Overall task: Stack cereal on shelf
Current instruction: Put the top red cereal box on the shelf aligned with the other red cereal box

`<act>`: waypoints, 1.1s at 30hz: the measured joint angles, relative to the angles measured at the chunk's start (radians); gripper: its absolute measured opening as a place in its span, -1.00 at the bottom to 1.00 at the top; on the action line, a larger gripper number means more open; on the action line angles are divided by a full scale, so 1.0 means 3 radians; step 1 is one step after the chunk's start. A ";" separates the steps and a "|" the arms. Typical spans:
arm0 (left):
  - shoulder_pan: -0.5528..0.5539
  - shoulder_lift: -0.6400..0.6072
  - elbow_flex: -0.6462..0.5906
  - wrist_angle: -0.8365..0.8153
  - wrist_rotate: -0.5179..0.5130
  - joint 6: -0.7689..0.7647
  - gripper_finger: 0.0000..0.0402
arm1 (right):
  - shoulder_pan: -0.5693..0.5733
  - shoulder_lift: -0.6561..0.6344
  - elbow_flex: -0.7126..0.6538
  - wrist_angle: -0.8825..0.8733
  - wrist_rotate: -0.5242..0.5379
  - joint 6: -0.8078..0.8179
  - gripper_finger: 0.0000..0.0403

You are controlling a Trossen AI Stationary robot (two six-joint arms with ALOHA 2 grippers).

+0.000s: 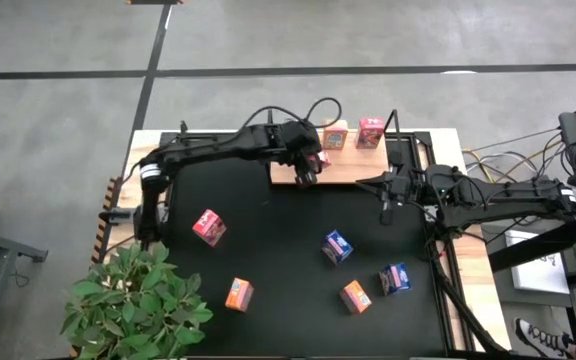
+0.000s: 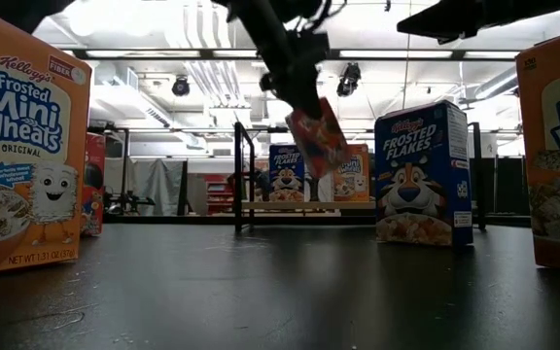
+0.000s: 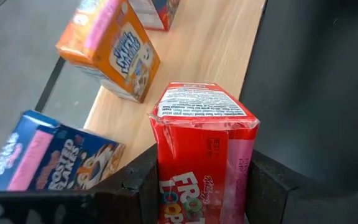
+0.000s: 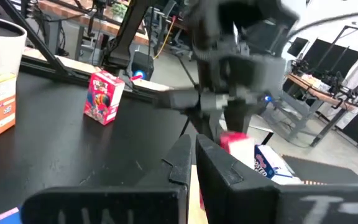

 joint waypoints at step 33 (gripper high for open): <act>0.0160 0.0293 -0.0003 0.0424 0.0048 0.0209 0.02 | -0.0001 0.0001 0.0000 -0.0001 0.0048 -0.0017 -0.94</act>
